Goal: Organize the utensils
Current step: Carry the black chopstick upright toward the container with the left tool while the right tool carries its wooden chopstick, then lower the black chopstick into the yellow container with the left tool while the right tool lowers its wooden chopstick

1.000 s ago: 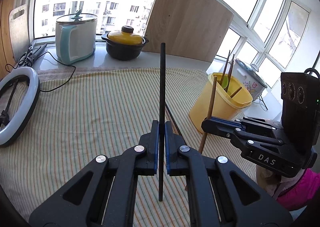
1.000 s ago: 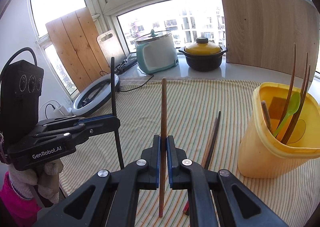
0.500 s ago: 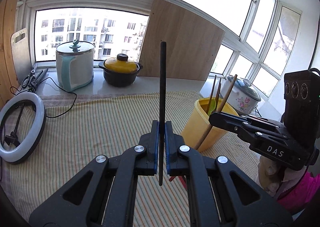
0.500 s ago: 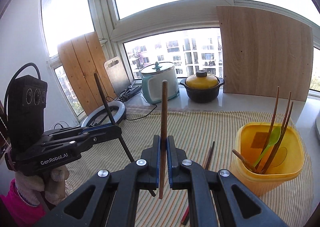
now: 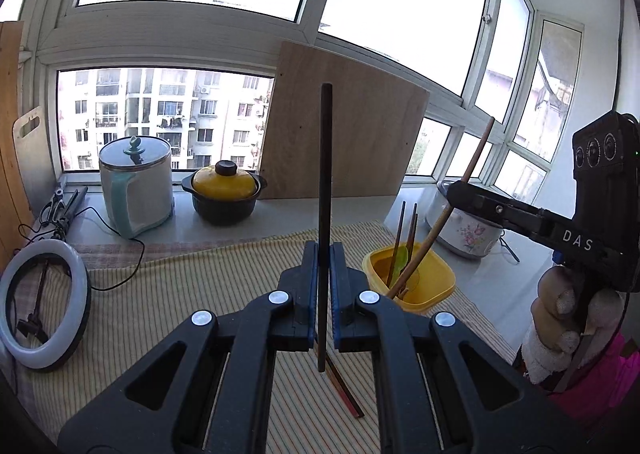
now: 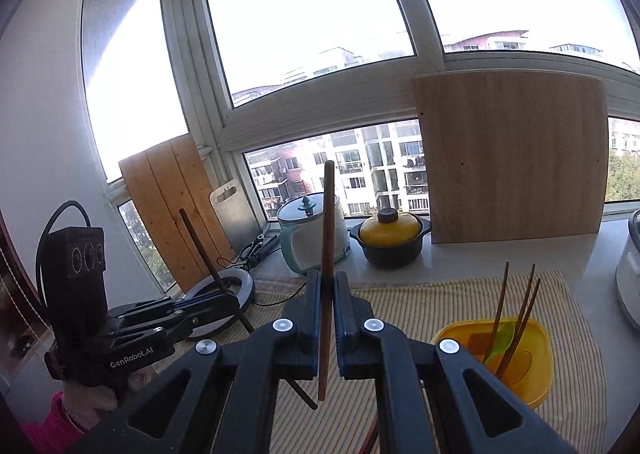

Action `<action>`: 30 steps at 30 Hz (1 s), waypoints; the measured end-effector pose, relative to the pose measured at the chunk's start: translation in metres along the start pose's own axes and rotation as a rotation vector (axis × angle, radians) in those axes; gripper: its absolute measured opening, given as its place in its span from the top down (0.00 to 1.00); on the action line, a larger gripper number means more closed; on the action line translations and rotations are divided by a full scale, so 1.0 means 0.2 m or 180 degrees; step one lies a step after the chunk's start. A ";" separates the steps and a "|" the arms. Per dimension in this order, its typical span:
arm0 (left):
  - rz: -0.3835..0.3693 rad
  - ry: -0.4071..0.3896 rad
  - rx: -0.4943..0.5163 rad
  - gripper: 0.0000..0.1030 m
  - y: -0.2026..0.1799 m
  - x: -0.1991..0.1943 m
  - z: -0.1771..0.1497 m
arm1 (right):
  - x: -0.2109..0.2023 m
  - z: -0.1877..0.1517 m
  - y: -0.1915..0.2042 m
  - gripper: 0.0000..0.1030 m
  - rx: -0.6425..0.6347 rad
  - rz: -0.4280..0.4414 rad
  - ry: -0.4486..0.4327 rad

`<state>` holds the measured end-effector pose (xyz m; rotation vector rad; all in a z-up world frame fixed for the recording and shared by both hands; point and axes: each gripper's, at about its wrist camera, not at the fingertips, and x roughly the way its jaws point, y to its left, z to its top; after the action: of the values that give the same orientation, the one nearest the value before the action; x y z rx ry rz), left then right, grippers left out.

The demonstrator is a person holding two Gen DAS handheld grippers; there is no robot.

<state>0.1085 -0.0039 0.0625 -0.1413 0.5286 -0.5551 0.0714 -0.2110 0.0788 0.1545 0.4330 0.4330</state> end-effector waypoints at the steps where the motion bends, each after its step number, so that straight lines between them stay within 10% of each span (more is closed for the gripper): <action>1: -0.0006 -0.0013 0.0017 0.97 -0.01 0.00 0.01 | -0.02 0.02 -0.01 0.97 0.0009 -0.0005 -0.0041; 30: -0.0281 -0.0122 0.0193 0.97 -0.27 0.29 0.26 | -0.23 0.03 -0.44 0.97 0.0072 -0.0802 -0.0097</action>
<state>0.1516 -0.0815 0.0972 -0.1179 0.4695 -0.6526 0.0692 -0.3100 0.0797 0.1263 0.4213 0.1780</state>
